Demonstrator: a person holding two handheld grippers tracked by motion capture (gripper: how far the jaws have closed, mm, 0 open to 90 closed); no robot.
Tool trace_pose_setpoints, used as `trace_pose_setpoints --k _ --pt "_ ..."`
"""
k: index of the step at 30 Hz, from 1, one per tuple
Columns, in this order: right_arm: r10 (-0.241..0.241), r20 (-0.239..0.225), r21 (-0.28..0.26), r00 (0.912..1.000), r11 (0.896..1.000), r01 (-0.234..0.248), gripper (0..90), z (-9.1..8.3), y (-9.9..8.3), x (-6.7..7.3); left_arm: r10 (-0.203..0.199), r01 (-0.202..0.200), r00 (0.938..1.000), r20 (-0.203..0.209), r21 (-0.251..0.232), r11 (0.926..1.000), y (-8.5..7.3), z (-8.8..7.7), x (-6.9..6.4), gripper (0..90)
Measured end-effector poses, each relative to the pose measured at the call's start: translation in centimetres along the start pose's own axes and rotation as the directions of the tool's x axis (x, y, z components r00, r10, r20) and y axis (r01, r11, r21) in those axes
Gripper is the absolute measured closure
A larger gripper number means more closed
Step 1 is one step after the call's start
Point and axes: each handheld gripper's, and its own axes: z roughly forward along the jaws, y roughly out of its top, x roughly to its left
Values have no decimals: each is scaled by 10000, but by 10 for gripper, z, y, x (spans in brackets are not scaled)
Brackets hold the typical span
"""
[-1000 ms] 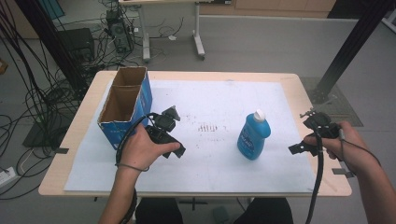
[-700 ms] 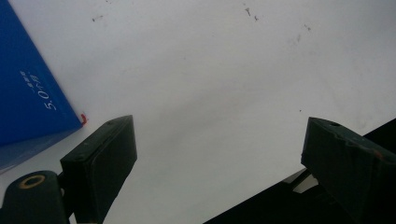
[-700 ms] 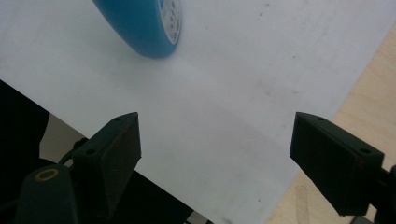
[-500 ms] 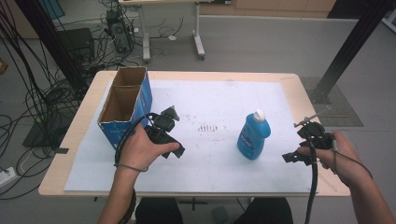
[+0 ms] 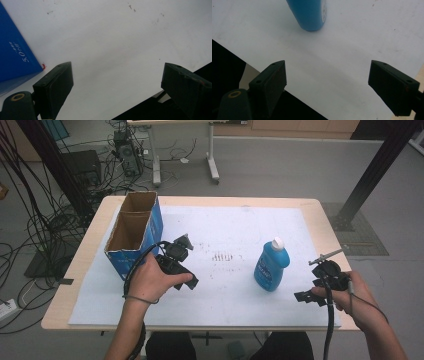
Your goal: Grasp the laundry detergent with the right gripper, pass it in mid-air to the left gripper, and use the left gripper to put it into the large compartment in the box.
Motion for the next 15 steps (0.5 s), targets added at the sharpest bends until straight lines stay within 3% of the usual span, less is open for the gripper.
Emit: trace_pose_setpoints --k 15 --pt "47 23 -567 10000 9984 -45 129 17 -13 11 -107 105 9999 -111 -214 9997 1 -1 1 119"
